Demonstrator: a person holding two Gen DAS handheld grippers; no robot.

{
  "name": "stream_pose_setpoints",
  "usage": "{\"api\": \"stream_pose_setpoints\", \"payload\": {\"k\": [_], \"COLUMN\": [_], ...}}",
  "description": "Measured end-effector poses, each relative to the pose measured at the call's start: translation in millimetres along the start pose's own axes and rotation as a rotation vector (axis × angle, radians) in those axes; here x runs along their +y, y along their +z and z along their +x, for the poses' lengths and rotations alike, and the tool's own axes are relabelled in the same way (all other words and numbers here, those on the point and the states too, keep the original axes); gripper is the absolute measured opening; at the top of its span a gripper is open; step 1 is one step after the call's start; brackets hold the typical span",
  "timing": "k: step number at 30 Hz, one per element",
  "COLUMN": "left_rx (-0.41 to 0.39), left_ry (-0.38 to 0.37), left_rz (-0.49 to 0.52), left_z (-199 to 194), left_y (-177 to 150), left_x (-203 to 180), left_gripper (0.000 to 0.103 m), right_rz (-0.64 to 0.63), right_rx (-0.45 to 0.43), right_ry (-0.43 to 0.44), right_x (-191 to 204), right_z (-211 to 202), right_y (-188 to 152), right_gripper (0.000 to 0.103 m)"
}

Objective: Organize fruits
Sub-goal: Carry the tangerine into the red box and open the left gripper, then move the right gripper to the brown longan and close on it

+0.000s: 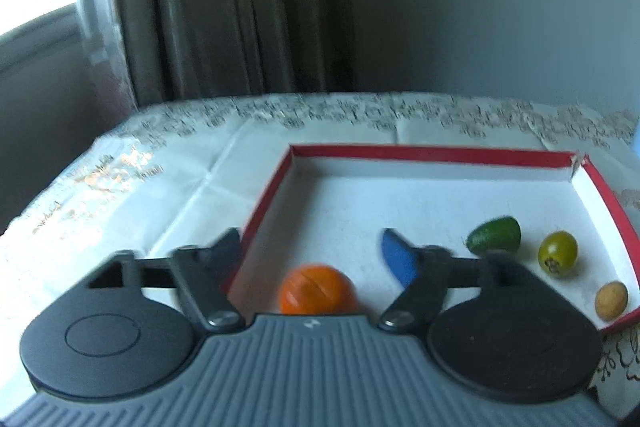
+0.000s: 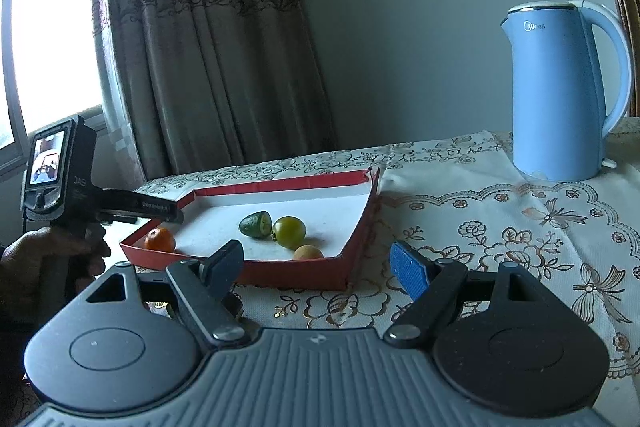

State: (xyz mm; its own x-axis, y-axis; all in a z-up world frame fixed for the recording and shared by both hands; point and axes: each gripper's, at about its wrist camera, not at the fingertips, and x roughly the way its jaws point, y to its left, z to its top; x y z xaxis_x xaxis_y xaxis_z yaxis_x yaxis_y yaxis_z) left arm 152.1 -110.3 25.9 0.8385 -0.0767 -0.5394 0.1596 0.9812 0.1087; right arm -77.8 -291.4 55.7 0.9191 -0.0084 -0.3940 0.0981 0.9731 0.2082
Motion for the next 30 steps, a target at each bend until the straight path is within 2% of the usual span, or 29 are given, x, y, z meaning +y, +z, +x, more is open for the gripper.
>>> {"api": "stream_pose_setpoints", "payload": {"k": [7,12,17,23,26,30], "left_rx": [-0.009,-0.047,-0.093,-0.114,-0.114,-0.083], "left_ry": [-0.001,0.009,0.012,0.042,0.079,0.098], "left_rz": [0.008,-0.013,-0.027,-0.113,-0.158,-0.227], "left_z": [-16.5,-48.7,-90.0,-127.4,-130.8,-119.2], "left_y": [-4.5,-17.8,-40.0,-77.7,-97.2,-113.8], "left_x": [5.6,22.6,46.2,83.5,99.6,119.0], "left_gripper": [0.080,0.098,0.103,0.103,0.103,0.103], "right_rz": [-0.010,-0.020,-0.030,-0.022,-0.023,-0.106], "right_rx": [-0.011,-0.029,-0.033,-0.038,-0.009,0.074], "right_ry": [-0.020,-0.040,-0.058,-0.034,-0.016,0.034], "right_x": [-2.0,-3.3,-5.5,-7.5,-3.4,17.3], "right_z": [-1.0,-2.6,-1.9,-5.8,-7.8,-9.9], "right_y": [1.0,1.4,0.0,-1.4,-0.8,-8.9], "right_gripper": [0.081,0.081,0.081,0.081,0.081,0.081]}}
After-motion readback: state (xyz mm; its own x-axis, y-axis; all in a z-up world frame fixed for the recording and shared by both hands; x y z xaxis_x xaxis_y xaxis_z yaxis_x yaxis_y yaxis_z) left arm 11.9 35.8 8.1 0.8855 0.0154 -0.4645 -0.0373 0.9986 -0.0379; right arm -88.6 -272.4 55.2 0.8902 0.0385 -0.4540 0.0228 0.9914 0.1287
